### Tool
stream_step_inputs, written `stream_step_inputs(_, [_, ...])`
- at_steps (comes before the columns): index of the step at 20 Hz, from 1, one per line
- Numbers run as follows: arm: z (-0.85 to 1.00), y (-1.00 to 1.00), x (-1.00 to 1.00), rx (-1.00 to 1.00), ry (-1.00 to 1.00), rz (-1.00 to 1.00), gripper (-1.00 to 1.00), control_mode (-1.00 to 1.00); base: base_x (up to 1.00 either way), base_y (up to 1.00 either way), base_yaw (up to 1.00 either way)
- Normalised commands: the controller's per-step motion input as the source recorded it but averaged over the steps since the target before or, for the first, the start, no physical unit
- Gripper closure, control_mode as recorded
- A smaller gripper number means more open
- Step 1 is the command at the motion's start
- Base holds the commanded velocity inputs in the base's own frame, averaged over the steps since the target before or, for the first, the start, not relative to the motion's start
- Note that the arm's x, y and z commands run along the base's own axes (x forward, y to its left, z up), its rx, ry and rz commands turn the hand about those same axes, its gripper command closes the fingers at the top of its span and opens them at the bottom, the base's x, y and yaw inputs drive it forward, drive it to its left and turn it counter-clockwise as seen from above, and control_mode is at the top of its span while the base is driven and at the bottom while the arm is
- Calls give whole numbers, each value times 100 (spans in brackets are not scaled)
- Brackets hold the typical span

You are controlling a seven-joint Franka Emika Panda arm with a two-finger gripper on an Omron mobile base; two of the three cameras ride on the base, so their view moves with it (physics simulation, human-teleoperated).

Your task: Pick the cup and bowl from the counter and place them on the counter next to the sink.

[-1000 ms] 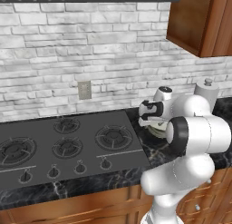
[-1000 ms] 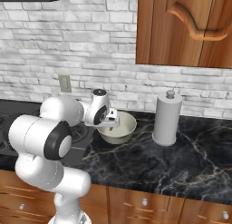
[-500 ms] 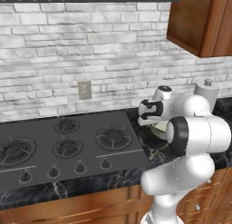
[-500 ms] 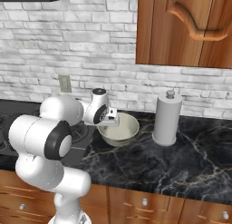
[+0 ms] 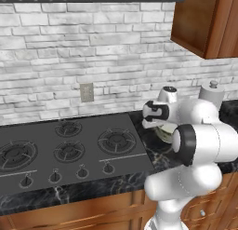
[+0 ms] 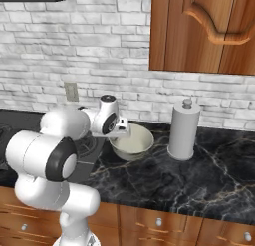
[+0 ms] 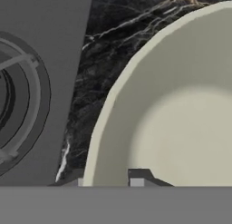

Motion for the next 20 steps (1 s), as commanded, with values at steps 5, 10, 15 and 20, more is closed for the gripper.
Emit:
stream_step_inputs(5, [54,0,-45,-17,0,3,100,-100,0,0,0])
stream_step_inputs(10, [52,15,-36,-18,0,1,100,-100,0,0,0])
stream_step_inputs(15, [65,38,-54,-7,0,0,100,-100,0,0,0])
stream_step_inputs(20, [65,25,-58,0,-5,0,100,-100,0,0,0])
